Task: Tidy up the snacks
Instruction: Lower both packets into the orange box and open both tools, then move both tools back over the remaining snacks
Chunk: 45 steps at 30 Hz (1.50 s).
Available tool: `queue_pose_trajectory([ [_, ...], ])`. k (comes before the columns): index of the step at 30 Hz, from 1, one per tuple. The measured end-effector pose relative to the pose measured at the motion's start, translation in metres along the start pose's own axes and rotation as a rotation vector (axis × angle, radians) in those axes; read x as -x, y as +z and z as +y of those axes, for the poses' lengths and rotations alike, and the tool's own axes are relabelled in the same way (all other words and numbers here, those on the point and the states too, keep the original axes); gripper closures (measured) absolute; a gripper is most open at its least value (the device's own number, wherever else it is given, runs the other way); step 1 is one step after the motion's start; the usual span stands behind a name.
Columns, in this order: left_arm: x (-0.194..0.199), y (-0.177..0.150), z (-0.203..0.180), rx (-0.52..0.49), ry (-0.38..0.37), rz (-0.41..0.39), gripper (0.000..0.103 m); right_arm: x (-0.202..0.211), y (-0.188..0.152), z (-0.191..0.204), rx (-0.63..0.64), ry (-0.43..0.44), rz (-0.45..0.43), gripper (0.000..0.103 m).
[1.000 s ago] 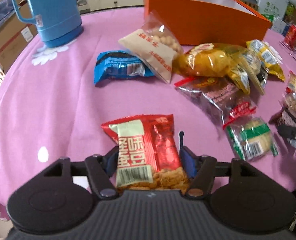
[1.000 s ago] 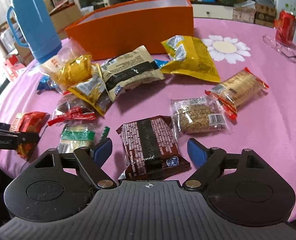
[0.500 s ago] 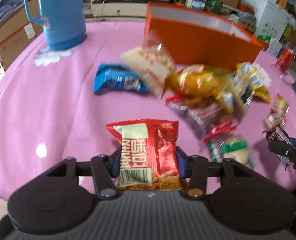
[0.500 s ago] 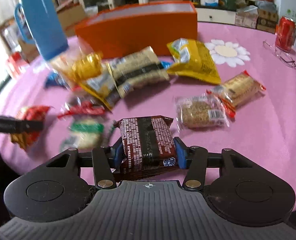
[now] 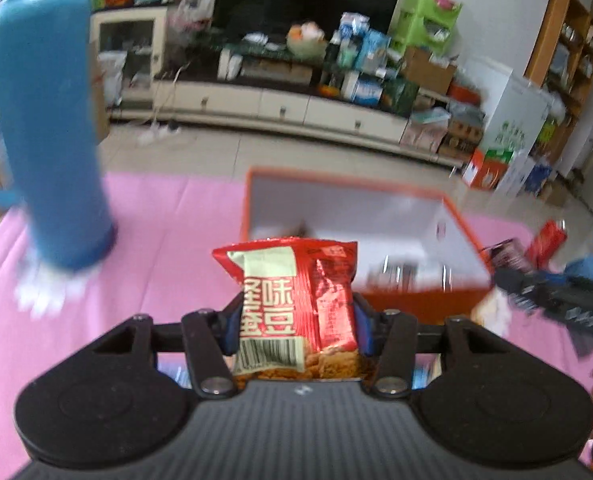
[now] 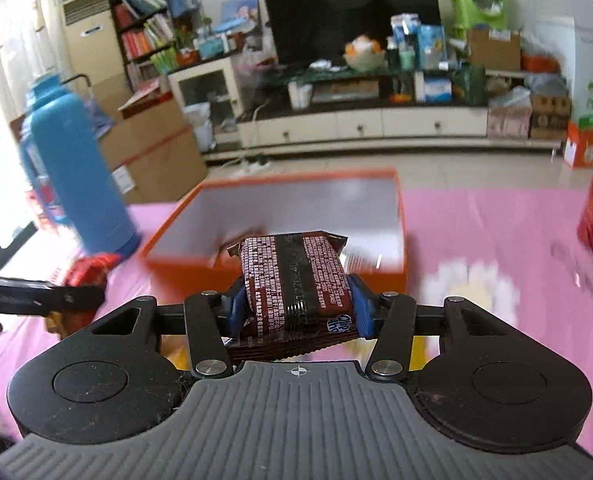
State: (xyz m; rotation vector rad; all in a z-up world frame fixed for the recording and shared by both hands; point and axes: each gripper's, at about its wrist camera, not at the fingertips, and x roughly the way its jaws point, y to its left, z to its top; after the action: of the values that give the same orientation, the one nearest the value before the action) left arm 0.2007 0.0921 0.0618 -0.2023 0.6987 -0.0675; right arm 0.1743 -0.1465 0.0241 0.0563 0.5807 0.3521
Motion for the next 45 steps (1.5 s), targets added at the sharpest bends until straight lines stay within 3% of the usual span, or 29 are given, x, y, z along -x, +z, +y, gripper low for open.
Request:
queue_pose_trajectory([
  [5, -0.071, 0.044, -0.015, -0.014, -0.023, 0.004, 0.053, -0.083, 0.047, -0.018, -0.010, -0.017, 0.037, 0.072],
  [9, -0.123, 0.051, -0.019, -0.020, 0.005, 0.043, 0.053, -0.146, 0.059, -0.023, 0.005, -0.034, 0.090, 0.072],
  [13, -0.152, 0.051, -0.019, -0.028, 0.027, 0.065, 0.051, -0.181, 0.057, -0.021, 0.040, -0.038, 0.125, 0.072],
  [15, -0.156, 0.050, -0.019, -0.041, 0.058, 0.070, 0.040, -0.192, 0.056, -0.019, 0.056, -0.039, 0.135, 0.070],
  [16, -0.153, 0.052, -0.020, -0.048, 0.075, 0.067, 0.040, -0.194, 0.055, -0.018, 0.052, -0.034, 0.136, 0.070],
  [20, -0.105, 0.044, -0.021, -0.091, 0.091, -0.016, 0.033, -0.168, 0.061, -0.017, 0.029, -0.020, 0.068, 0.052],
  [21, -0.089, 0.039, -0.022, -0.104, 0.089, -0.038, 0.028, -0.154, 0.061, -0.016, 0.028, -0.018, 0.045, 0.048],
  [24, -0.043, 0.014, -0.026, -0.123, 0.076, -0.066, 0.027, -0.100, 0.049, -0.015, -0.009, 0.010, -0.016, 0.029],
  [29, 0.003, -0.051, -0.033, -0.091, 0.085, 0.005, 0.027, -0.025, -0.006, -0.011, -0.071, 0.028, 0.014, 0.023],
  [36, 0.035, -0.118, -0.037, 0.013, 0.084, 0.108, 0.027, 0.032, -0.091, -0.011, -0.209, 0.040, 0.139, 0.023],
  [45, 0.053, -0.154, -0.035, 0.034, 0.105, 0.170, 0.027, 0.069, -0.125, -0.012, -0.195, -0.015, 0.175, 0.019],
])
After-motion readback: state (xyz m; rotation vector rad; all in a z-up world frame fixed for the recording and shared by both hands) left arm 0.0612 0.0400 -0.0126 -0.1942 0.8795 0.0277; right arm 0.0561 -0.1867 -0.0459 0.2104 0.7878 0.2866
